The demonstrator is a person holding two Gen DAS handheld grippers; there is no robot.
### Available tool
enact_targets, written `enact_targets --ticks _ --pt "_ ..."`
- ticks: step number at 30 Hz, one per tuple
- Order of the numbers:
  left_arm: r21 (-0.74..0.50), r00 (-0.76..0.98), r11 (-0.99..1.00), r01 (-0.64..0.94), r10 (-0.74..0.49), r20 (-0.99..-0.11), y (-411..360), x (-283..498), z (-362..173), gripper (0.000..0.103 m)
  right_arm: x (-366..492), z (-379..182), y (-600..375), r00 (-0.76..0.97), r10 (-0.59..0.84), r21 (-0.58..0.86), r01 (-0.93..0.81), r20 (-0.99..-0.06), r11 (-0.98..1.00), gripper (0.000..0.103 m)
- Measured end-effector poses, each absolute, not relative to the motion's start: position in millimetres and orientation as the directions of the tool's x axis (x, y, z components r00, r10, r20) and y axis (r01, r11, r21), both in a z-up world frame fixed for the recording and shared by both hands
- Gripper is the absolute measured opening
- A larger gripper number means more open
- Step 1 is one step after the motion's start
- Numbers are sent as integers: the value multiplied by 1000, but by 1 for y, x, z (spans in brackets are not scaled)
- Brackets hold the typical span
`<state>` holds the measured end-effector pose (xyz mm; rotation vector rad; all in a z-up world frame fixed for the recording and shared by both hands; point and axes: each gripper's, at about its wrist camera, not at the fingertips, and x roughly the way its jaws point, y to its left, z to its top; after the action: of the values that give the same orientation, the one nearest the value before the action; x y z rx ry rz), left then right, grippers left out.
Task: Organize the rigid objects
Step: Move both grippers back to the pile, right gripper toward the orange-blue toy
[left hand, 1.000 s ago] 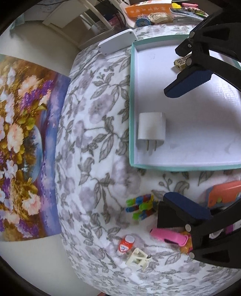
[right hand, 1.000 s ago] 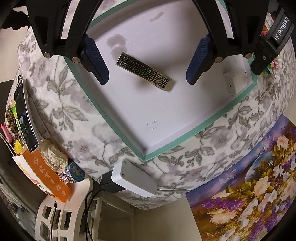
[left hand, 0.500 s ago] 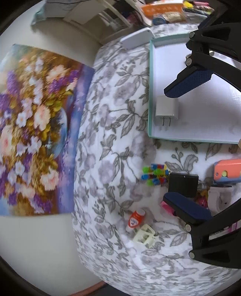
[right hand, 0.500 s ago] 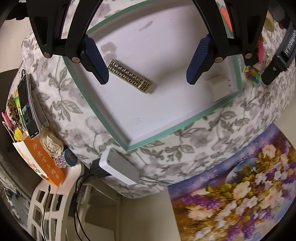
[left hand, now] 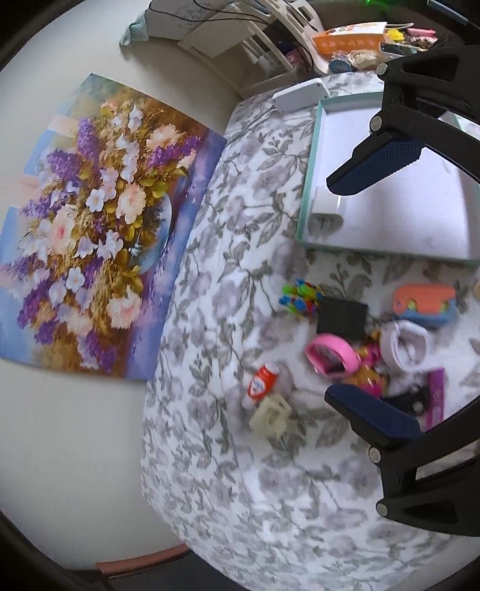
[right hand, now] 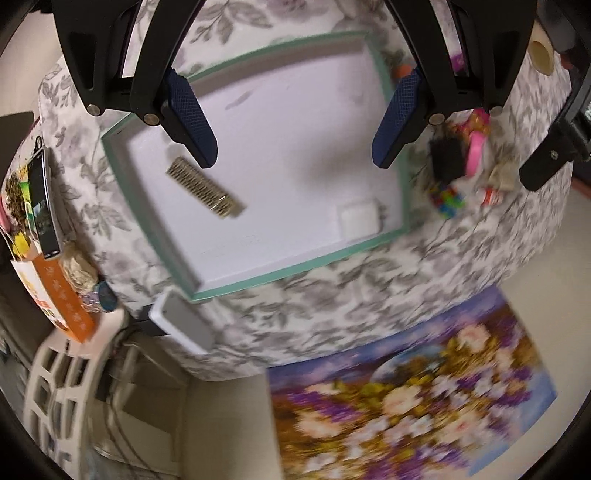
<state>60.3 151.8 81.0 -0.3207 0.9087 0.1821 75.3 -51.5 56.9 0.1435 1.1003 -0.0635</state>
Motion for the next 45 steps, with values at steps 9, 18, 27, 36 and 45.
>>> enact_targets --ticks 9,18,27,36,45 --pt "-251 641 892 -376 55 -766 204 5 89 103 53 60 -5 439 89 101 5 -894 995 86" --pt "-338 670 837 -431 45 -741 250 -32 76 103 35 50 29 399 150 129 -80 -905 988 86" --pt "-254 515 820 -513 57 -855 277 -35 41 103 31 28 62 336 193 151 -145 -922 978 86" --pt "-220 398 806 -549 20 -917 282 -25 4 103 35 3 84 275 216 170 -184 -937 968 86" --pt "-235 346 800 -552 -36 -937 276 -9 -16 102 45 -10 83 254 210 169 -172 -944 970 69"
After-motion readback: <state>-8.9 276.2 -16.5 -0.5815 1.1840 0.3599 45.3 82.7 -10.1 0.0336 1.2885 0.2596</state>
